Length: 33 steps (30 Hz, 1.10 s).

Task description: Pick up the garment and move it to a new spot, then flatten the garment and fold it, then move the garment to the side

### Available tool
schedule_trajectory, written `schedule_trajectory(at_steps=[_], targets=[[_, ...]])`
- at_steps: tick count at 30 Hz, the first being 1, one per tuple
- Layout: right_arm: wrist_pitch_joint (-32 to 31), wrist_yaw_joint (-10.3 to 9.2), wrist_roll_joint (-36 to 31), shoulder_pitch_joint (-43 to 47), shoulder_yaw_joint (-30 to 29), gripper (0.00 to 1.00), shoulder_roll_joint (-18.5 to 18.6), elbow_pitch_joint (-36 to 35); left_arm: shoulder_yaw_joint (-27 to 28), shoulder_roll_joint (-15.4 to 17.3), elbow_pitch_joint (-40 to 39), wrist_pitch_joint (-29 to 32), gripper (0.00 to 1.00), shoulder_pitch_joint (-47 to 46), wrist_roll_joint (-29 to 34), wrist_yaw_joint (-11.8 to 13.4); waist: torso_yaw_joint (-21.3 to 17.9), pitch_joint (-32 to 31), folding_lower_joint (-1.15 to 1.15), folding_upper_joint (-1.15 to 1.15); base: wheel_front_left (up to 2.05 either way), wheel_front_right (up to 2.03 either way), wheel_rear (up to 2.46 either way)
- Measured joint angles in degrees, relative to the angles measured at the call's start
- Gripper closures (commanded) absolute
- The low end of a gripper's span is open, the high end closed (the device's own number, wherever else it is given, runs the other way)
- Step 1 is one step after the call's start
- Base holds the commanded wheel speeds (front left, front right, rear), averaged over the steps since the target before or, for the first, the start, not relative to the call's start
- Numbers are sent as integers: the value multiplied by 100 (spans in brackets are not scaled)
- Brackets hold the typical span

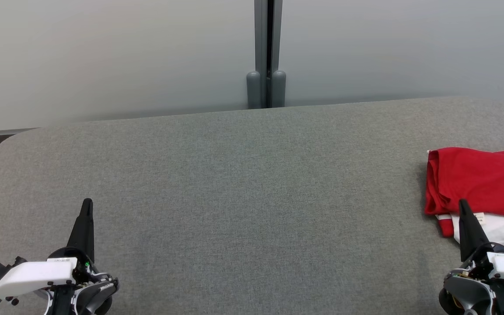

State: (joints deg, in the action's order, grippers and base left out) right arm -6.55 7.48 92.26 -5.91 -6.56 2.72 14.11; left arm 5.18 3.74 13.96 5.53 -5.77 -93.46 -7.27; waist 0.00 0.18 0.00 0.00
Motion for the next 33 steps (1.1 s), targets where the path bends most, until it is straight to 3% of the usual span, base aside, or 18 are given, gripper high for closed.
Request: schedule_trajectory(at_steps=[33], targets=[[0,0,1,0,0,100,0,0,46,-37,2,34,100,-1,23,0,0,0,0,0,0,0,0]])
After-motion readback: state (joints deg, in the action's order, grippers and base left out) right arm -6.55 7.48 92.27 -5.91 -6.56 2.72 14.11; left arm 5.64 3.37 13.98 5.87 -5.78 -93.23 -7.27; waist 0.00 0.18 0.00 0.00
